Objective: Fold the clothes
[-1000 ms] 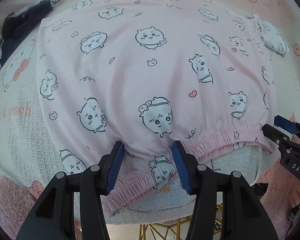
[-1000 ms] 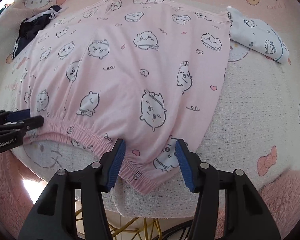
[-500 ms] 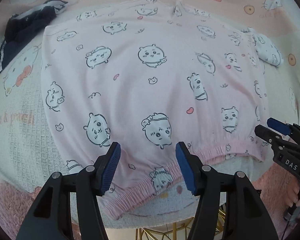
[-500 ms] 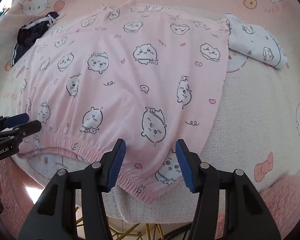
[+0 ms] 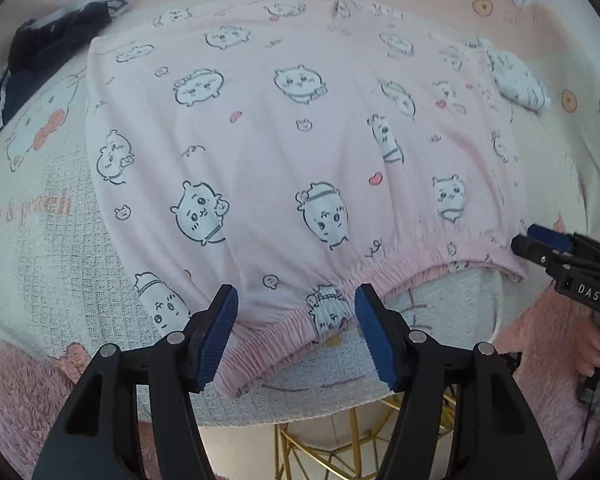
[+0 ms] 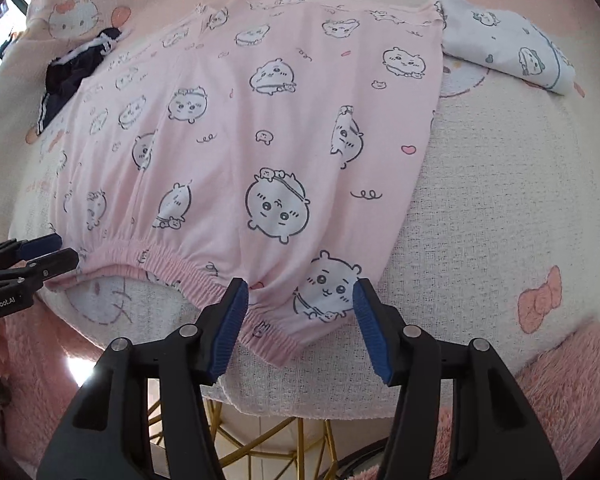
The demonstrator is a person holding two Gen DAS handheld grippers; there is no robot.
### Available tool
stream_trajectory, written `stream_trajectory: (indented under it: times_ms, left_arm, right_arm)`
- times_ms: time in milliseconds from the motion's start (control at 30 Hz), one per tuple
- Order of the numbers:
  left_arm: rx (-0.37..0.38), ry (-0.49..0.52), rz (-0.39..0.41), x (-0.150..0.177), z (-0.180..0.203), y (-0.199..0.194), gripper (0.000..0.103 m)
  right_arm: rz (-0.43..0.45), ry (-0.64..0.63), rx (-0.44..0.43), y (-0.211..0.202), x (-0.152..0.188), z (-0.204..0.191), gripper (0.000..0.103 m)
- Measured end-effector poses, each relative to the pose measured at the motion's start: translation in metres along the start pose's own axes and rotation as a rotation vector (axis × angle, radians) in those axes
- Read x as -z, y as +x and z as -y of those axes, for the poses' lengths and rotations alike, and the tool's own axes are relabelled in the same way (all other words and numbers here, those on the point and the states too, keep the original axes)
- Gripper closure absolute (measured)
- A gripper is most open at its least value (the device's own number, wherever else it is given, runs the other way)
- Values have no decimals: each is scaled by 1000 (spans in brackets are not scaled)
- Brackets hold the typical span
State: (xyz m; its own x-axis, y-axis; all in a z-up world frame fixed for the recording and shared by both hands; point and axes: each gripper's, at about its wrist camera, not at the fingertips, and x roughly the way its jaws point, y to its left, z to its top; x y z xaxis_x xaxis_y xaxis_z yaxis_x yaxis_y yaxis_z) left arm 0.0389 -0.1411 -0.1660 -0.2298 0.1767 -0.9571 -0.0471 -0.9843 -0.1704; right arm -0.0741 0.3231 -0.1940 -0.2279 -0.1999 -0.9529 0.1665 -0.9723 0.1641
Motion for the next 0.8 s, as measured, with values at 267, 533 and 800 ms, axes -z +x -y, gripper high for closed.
stream_trajectory:
  times_ms: [267,533,800]
  left_arm:
    - [-27,126,22,7,19,4,40]
    - [-87,171,22,-55,78,36,40]
    - [-69,281,-56,-39,73,25,38]
  right_arm:
    - [76,-131,-4,8,-30,-59,48]
    - [6,-198,83,76,-24,-79,48]
    - [-8,-242,-5,69,-4,-64,48]
